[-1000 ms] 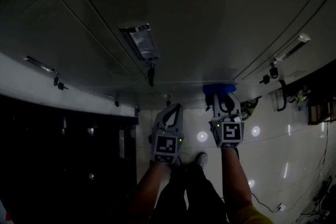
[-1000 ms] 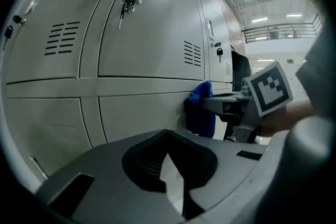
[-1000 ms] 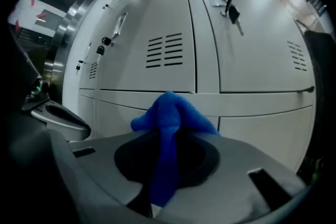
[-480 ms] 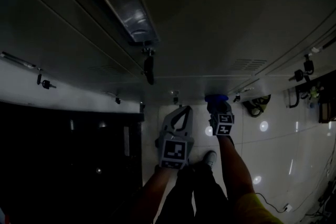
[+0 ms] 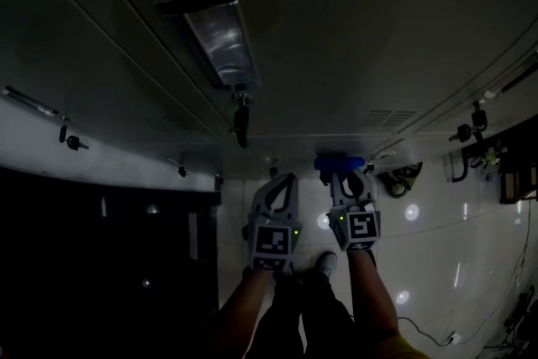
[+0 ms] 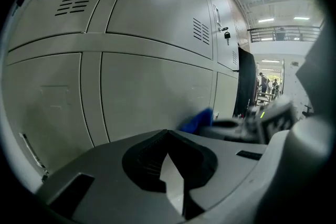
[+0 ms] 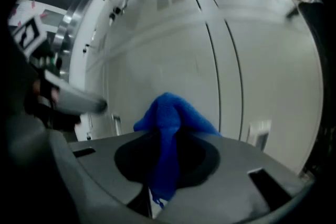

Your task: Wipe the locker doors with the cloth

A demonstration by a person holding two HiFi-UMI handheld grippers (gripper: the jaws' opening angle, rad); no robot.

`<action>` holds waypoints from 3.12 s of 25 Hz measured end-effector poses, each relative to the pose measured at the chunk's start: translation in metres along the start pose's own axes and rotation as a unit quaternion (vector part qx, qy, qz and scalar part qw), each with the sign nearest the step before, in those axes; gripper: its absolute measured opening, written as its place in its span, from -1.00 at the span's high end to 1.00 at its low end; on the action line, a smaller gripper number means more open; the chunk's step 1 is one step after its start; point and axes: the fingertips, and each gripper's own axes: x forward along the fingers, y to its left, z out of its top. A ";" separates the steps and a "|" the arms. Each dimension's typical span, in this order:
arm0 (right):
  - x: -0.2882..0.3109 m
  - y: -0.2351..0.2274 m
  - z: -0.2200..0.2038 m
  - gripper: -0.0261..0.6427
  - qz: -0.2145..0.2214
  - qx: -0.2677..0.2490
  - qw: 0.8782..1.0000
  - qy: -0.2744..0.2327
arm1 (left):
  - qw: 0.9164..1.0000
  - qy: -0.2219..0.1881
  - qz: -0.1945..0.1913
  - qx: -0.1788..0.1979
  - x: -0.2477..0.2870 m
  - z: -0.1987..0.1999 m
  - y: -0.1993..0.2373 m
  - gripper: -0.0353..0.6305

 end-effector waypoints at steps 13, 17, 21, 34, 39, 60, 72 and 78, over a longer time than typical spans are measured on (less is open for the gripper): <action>0.006 0.019 0.043 0.71 -0.004 -0.044 0.999 0.009 | 1.000 -0.017 0.010 -0.011 0.001 0.017 0.001 0.88; 0.038 0.015 -0.078 0.71 -0.002 -0.028 0.996 0.086 | 1.000 -0.008 0.014 -0.011 -0.001 0.010 0.008 0.88; 0.062 0.008 -0.168 0.71 0.004 -0.017 0.988 0.154 | 1.000 0.005 0.018 -0.008 -0.003 0.002 0.015 0.88; 0.023 0.047 -0.058 0.71 0.017 0.036 0.995 0.089 | 0.997 0.035 0.043 0.047 -0.014 -0.018 0.032 0.88; -0.005 0.089 0.137 0.71 0.051 0.004 0.996 -0.068 | 0.997 0.036 0.052 0.043 -0.017 -0.025 0.048 0.88; 0.069 0.078 -0.165 0.71 0.039 0.056 0.989 0.130 | 0.997 0.045 0.052 0.019 -0.034 -0.051 0.072 0.88; 0.018 0.152 0.167 0.71 0.120 -0.007 0.983 -0.136 | 0.997 0.034 0.069 0.009 -0.039 -0.040 0.087 0.88; 0.050 0.143 0.052 0.72 0.092 -0.046 0.994 -0.033 | 0.997 0.041 0.068 0.013 -0.041 -0.047 0.093 0.88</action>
